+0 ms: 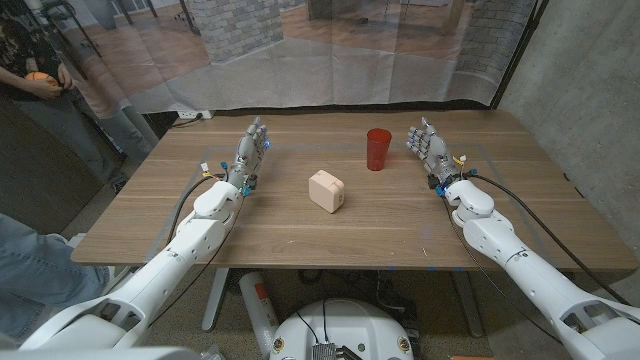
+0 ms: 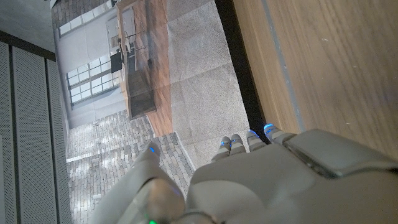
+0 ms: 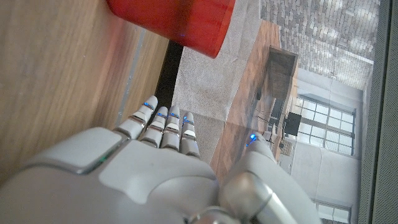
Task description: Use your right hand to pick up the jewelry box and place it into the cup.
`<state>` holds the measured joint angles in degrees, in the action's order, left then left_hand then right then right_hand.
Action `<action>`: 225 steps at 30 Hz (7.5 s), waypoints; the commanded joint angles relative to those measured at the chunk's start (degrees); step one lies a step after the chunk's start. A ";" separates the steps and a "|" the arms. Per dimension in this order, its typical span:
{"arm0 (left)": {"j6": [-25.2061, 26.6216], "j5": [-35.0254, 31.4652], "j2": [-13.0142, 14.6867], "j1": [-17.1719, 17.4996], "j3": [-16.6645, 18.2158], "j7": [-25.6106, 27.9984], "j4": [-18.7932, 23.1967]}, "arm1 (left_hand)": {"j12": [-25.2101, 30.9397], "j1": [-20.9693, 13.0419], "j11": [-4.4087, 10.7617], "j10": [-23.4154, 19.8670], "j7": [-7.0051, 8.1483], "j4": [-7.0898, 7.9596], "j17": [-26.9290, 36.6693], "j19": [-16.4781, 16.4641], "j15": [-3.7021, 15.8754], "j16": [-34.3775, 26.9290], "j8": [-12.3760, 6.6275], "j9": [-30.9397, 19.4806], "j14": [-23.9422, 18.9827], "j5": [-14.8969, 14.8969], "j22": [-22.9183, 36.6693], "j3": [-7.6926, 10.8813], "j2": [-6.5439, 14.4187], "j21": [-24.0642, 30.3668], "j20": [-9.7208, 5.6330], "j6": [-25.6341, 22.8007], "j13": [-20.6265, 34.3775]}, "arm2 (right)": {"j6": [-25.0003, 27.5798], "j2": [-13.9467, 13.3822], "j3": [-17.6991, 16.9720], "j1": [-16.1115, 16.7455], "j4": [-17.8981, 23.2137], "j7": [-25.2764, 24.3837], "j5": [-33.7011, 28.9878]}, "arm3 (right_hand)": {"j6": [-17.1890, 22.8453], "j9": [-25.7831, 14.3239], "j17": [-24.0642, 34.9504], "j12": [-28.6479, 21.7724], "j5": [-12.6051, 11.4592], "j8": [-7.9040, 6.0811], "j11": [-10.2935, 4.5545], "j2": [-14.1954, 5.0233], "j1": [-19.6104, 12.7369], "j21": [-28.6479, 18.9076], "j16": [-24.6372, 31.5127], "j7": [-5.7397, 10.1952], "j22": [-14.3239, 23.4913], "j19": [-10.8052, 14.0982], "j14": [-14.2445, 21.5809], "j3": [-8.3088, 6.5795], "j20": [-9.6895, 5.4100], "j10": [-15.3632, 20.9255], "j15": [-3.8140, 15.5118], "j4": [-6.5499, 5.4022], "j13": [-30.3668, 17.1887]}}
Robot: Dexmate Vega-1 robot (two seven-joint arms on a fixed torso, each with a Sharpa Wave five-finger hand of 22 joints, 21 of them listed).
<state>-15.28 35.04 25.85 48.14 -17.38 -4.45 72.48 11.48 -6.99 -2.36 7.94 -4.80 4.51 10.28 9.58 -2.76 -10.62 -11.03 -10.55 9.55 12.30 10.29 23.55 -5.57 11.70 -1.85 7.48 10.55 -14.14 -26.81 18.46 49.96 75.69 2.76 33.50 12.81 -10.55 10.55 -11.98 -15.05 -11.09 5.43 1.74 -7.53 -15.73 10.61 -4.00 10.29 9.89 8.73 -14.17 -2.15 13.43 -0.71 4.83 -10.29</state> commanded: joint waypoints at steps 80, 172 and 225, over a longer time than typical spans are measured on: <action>12.67 -31.90 -24.27 2.40 28.80 -19.76 4.90 | 0.35 -1.12 0.09 -0.42 0.03 -0.09 0.10 2.28 -0.10 -0.29 -0.45 -0.17 0.82 2.25 0.10 -0.26 0.69 0.29 -0.73 -0.65 0.09 | 0.35 29.39 -29.86 9.95 15.22 20.12 -32.38 | 0.80 -0.31 0.03 -0.14 -0.28 -0.31 -0.63 -0.55 -1.59 1.10 0.28 1.32 0.23 0.70 0.70 -0.41 -1.47 0.47 0.30 0.99 -0.34; 11.36 -31.87 -23.96 3.52 28.04 -18.39 6.39 | 0.45 -2.08 0.14 -2.19 -0.05 -0.37 0.13 1.45 0.04 -0.26 -0.72 -0.09 -0.67 3.12 0.14 -0.93 1.40 0.17 -0.78 -3.28 0.09 | -12.35 27.51 -23.63 17.96 27.44 19.84 -44.96 | 0.67 -0.33 -0.08 -0.35 0.23 -0.17 -0.89 -0.65 -3.82 2.27 0.22 1.66 0.25 1.46 0.86 -0.63 -0.49 1.22 0.47 2.33 -0.40; 12.11 -31.86 -23.83 4.59 27.30 -18.71 7.78 | 0.49 -2.45 -0.02 -2.91 0.06 -0.42 0.13 1.67 0.03 -0.15 -0.75 -0.10 -0.70 3.28 0.15 -1.33 1.77 -0.04 -0.55 -4.37 0.11 | -10.80 25.15 -18.17 20.95 35.20 18.94 -58.21 | 0.67 -0.35 -0.17 -0.32 0.70 -0.30 -0.67 -0.55 -6.51 2.75 0.18 1.74 0.12 2.79 1.11 -1.12 1.59 1.26 0.11 3.60 -0.42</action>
<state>-3.37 3.02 1.96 52.67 9.85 -23.14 80.15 11.86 -8.80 -2.45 5.36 -4.60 3.94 10.25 9.55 -2.76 -10.83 -11.47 -10.52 8.85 15.30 10.26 22.50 -3.75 11.70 -1.84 3.36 10.51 -26.59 -1.28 -1.62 71.08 109.87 21.15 -22.14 13.29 -10.79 10.41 -11.97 -14.54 -11.09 4.83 1.35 -13.33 -13.13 10.61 -2.47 10.26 12.54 9.54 -15.03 -0.70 14.65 -0.51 8.08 -10.51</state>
